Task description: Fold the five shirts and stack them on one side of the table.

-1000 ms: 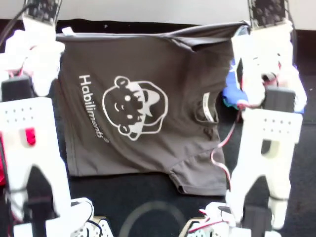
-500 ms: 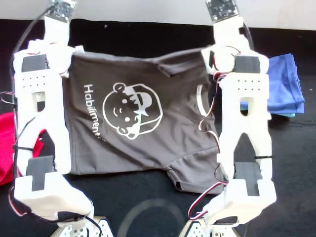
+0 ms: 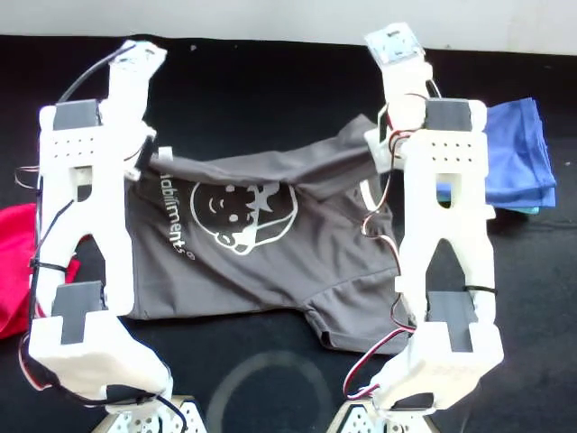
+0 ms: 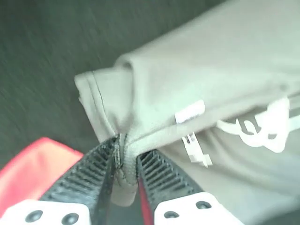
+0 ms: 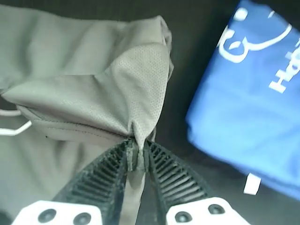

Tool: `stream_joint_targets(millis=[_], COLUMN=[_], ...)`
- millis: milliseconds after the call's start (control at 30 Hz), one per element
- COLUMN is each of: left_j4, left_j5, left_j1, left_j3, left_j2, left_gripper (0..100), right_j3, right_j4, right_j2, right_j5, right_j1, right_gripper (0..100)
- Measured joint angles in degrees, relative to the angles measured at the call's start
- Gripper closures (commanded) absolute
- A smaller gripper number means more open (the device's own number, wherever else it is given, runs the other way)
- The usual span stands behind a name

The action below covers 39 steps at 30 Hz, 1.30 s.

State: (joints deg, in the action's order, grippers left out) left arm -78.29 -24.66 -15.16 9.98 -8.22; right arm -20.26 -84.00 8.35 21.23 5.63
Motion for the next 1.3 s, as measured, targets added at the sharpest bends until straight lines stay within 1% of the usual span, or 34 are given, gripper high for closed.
stream_joint_targets(millis=[100,167,300,400,533,633,700,833,933,1067,1300], left_j4=[-6.4,-11.3,-18.5,-19.7,-19.8,-14.9,-11.0,-3.7,1.7,6.7,7.6], left_j5=[0.0,-0.5,-3.0,-3.4,-3.7,-4.8,-5.6,-6.0,-6.1,-6.1,-6.1], left_j1=[0.0,0.0,0.0,0.0,0.0,0.0,0.0,0.0,0.0,0.0,0.0], left_j3=[2.8,4.3,4.7,3.4,-5.1,-15.1,-22.9,-37.2,-45.2,-50.9,-52.4], left_j2=[0.0,0.0,0.0,1.1,8.2,15.1,19.5,25.8,27.9,28.1,28.1], left_gripper=[99,99,99,99,99,99,99,99,99,99,99], right_j3=[0.0,1.5,10.7,22.3,37.9,46.8,50.1,53.2,55.0,58.7,61.5], right_j4=[-3.1,-3.5,-1.9,1.1,5.0,5.4,4.9,-0.1,-3.6,-7.0,-11.1], right_j2=[-2.0,-6.8,-19.3,-28.7,-39.9,-46.4,-50.2,-55.7,-58.7,-62.5,-68.8], right_j5=[-3.3,-4.0,-4.1,-4.1,-4.1,-4.1,-4.1,-3.0,-1.8,-1.4,-1.1], right_j1=[-0.1,-0.1,0.4,0.6,0.6,0.6,0.6,0.6,0.6,0.6,0.7], right_gripper=[99.2,99.2,99.2,99.2,99.2,99.2,99.2,99.2,99.2,99.2,99.2])
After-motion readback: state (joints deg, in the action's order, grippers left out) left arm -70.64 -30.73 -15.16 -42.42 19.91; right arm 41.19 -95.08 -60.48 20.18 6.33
